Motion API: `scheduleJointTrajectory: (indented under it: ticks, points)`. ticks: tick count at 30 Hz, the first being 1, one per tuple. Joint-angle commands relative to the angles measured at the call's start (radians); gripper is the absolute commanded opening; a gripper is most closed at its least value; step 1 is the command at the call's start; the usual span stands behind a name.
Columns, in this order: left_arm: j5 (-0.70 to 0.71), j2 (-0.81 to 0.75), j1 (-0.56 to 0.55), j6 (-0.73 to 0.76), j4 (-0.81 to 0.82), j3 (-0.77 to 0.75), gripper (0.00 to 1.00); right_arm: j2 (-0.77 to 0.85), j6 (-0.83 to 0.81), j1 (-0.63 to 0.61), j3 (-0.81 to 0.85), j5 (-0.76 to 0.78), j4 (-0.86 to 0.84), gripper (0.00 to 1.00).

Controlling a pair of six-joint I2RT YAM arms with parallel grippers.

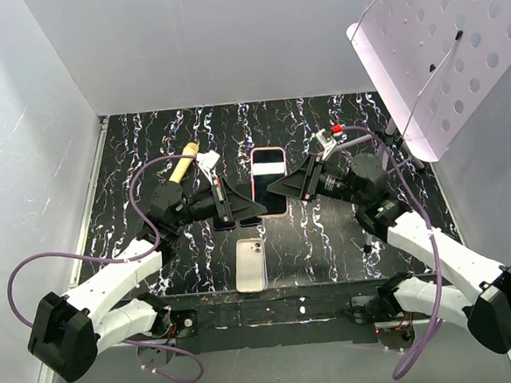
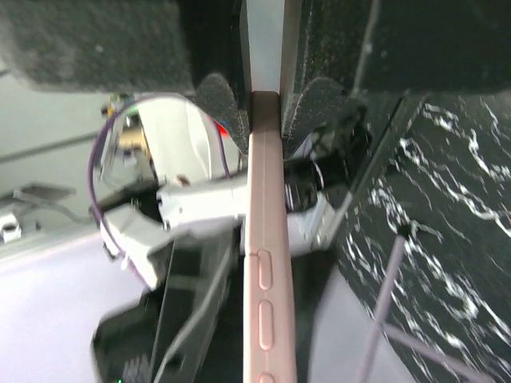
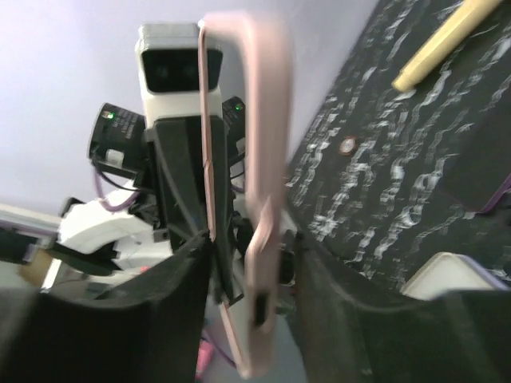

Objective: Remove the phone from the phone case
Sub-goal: Remove the phone case from the phone.

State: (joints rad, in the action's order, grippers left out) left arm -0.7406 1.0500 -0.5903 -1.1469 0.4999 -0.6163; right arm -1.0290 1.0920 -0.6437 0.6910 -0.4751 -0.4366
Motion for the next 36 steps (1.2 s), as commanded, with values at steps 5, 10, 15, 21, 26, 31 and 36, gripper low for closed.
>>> scheduleJointTrajectory:
  ticks: [5,10,15,21,26,31,36]
  points:
    - [-0.336,-0.09,-0.02,0.225,-0.153,-0.03,0.0,0.02,-0.432,0.145,0.223,-0.345,0.506,0.6]
    - [-0.388,-0.125,-0.02,0.309,-0.272,-0.056,0.0,-0.031,-0.445,0.177,0.262,-0.575,0.466,0.53]
    - [-0.41,-0.114,-0.02,0.368,-0.368,-0.092,0.0,-0.077,-0.376,0.179,0.252,-0.717,0.326,0.43]
    - [-0.414,-0.104,-0.019,0.414,-0.432,-0.122,0.0,-0.101,-0.339,0.171,0.263,-0.773,0.297,0.39]
    - [-0.428,-0.084,-0.02,0.429,-0.443,-0.141,0.0,-0.114,-0.316,0.164,0.257,-0.77,0.276,0.46]
    - [-0.428,-0.076,-0.02,0.443,-0.46,-0.16,0.0,-0.126,-0.225,0.153,0.236,-0.708,0.167,0.45]
    - [-0.408,-0.076,-0.02,0.446,-0.478,-0.168,0.0,-0.14,-0.086,0.142,0.193,-0.669,-0.031,0.19]
